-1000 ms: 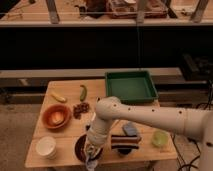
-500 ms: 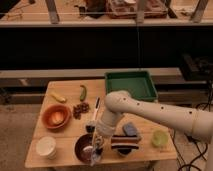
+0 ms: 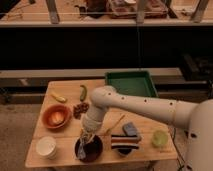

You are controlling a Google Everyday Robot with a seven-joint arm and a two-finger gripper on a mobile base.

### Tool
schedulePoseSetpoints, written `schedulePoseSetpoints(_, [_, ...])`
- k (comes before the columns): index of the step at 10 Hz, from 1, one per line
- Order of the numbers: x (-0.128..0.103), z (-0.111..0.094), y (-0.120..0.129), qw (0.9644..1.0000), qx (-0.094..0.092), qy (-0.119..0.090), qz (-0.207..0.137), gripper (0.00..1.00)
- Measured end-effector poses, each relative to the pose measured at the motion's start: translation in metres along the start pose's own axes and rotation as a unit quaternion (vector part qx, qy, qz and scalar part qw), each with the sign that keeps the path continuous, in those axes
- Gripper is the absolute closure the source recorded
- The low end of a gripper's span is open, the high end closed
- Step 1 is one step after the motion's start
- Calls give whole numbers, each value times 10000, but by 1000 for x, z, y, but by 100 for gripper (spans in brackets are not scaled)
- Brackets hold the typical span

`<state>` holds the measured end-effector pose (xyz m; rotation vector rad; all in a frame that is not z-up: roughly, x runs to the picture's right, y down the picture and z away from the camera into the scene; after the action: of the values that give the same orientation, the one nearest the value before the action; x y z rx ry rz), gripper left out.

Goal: Wipe purple bowl with towel

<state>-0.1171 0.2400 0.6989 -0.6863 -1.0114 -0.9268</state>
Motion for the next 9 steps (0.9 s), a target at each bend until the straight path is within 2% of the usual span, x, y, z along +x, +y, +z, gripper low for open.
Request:
schedulePoseSetpoints(2, [-26, 9, -1, 9996, -62, -84, -260, 100])
schedulePoseSetpoints(4, [-49, 19, 12, 9991, -168, -192, -348, 100])
schedulePoseSetpoints(6, [-54, 21, 35, 9993, -216, -247, -201, 100])
schedulePoseSetpoints(9, [-42, 7, 73, 9995, -213, -197, 141, 100])
